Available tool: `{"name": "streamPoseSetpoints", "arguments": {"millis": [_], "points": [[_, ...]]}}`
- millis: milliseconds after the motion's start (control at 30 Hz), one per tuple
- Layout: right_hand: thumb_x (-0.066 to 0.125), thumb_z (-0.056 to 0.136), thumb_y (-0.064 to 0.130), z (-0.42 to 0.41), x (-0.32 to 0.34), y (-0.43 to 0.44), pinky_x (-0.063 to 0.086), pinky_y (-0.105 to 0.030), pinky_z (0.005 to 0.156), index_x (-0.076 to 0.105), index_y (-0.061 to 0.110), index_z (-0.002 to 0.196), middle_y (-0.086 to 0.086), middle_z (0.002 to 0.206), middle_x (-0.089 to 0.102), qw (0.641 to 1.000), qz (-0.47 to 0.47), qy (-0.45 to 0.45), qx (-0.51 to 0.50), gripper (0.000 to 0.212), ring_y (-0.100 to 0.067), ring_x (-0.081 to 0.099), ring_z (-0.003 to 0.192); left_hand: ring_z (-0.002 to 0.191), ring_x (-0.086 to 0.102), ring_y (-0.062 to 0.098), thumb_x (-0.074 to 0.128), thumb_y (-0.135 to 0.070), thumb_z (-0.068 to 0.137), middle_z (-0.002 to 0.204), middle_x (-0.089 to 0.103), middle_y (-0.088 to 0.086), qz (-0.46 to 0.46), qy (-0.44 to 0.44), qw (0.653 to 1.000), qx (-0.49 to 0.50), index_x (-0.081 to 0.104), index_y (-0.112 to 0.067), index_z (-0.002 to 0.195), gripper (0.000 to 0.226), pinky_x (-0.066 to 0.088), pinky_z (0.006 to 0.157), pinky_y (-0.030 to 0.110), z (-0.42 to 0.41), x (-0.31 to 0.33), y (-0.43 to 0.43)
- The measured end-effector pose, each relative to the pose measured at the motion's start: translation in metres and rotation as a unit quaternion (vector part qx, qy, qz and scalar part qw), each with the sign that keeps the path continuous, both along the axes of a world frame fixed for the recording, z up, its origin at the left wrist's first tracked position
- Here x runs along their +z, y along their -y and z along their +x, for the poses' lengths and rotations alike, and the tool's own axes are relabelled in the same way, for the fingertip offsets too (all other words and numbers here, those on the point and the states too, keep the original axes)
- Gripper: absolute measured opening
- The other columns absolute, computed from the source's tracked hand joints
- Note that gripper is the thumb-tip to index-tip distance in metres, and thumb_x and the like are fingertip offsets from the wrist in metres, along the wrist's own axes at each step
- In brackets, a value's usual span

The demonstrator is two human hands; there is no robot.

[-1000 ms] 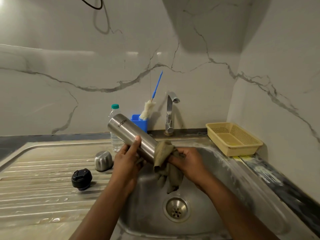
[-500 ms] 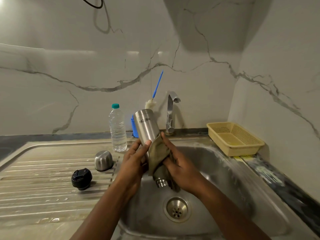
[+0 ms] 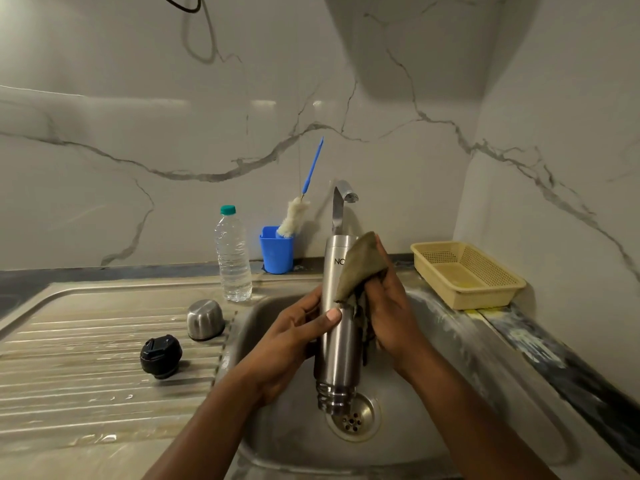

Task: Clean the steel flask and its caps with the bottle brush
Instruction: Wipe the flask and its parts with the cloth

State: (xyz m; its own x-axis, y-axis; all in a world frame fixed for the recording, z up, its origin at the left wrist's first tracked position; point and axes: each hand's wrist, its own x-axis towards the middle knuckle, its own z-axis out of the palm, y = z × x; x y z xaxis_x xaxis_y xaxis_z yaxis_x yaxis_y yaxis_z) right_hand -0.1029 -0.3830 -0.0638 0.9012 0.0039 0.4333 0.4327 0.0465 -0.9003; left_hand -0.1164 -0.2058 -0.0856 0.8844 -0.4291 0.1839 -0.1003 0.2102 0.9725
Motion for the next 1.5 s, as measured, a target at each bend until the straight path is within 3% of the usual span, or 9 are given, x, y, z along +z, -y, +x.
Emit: {"name": "streamPoseSetpoints", "arguments": {"millis": [133,300,533,633,800,967,1200,1367,1500], "points": [[0.040,0.111,0.038,-0.004,-0.002,-0.003,0.060,-0.041,0.093,0.057,0.031,0.138,-0.001,0.123,0.074,0.997,0.021,-0.074,0.029,0.033,-0.016,0.073,0.110,0.118,0.069,0.030,0.067,-0.026,0.096,0.131,0.071,0.012,-0.015,0.006,1.000,0.013,0.058,-0.030,0.148,0.052,0.057,0.100,0.044,0.001,0.000,-0.004],[0.046,0.110,0.030,-0.005,-0.010,-0.007,0.057,-0.019,0.087,0.059,0.034,0.135,0.009,0.122,0.074,0.994,-0.077,-0.062,0.052,0.029,-0.006,0.070,0.113,0.099,0.070,0.028,0.062,-0.026,0.100,0.113,0.074,0.013,-0.098,-0.017,0.989,0.110,0.066,-0.016,0.136,0.038,0.057,0.086,0.044,0.006,0.004,-0.006],[0.070,0.099,0.020,-0.004,-0.017,-0.014,0.043,-0.013,0.106,0.043,0.034,0.156,0.023,0.142,0.060,0.969,-0.223,-0.012,0.101,0.065,0.008,0.054,0.132,0.103,0.071,0.031,0.063,-0.026,0.093,0.115,0.073,0.020,-0.263,-0.095,0.939,0.201,0.070,-0.013,0.114,0.026,0.058,0.097,0.050,0.016,0.010,-0.016],[0.075,0.096,0.028,-0.005,-0.022,-0.021,0.047,-0.027,0.113,0.045,0.034,0.155,0.017,0.142,0.062,0.966,-0.233,-0.042,0.102,0.067,0.003,0.057,0.131,0.113,0.065,0.035,0.062,-0.024,0.099,0.122,0.066,0.024,-0.296,-0.102,0.926,0.211,0.065,-0.012,0.121,0.025,0.054,0.105,0.053,0.020,0.008,-0.018],[0.063,0.103,0.022,-0.007,-0.024,-0.020,0.053,-0.050,0.107,0.067,0.018,0.131,-0.006,0.123,0.074,0.972,-0.121,-0.134,0.152,0.029,-0.020,0.071,0.116,0.134,0.054,0.037,0.097,-0.033,0.071,0.143,0.054,0.025,-0.386,-0.127,0.906,0.122,0.040,-0.007,0.158,0.108,0.053,0.108,0.049,0.023,0.000,-0.026],[0.070,0.099,0.023,-0.006,-0.016,-0.010,0.060,-0.038,0.096,0.074,0.022,0.120,0.001,0.111,0.079,0.975,-0.174,-0.072,0.115,0.022,-0.014,0.075,0.105,0.110,0.073,0.033,0.081,-0.038,0.086,0.133,0.069,0.021,-0.231,-0.081,0.946,0.215,0.056,-0.015,0.140,0.064,0.062,0.093,0.048,0.021,0.009,-0.021],[0.074,0.095,0.031,0.002,-0.009,0.003,0.061,-0.046,0.087,0.081,0.017,0.095,-0.004,0.089,0.080,0.994,-0.103,-0.044,0.002,0.016,-0.022,0.077,0.090,0.113,0.070,0.030,0.069,-0.026,0.090,0.120,0.072,0.016,-0.290,-0.103,0.928,0.212,0.064,-0.014,0.124,0.036,0.060,0.098,0.046,0.019,0.009,-0.025],[0.066,0.101,0.020,0.001,-0.012,-0.002,0.058,-0.030,0.087,0.078,0.024,0.107,0.007,0.098,0.080,0.993,-0.115,-0.027,0.023,0.014,-0.009,0.075,0.098,0.101,0.075,0.024,0.063,-0.020,0.097,0.110,0.074,0.014,-0.298,-0.095,0.933,0.179,0.062,-0.009,0.127,0.032,0.066,0.082,0.038,0.019,0.006,-0.023],[0.060,0.105,0.031,-0.004,-0.016,-0.012,0.046,-0.011,0.098,0.049,0.041,0.151,0.028,0.129,0.064,0.974,-0.216,0.000,0.065,0.049,0.013,0.058,0.121,0.082,0.071,0.015,0.057,-0.016,0.103,0.100,0.073,0.010,-0.220,-0.071,0.960,0.157,0.060,-0.007,0.130,0.029,0.062,0.075,0.031,0.017,0.004,-0.016]]}}
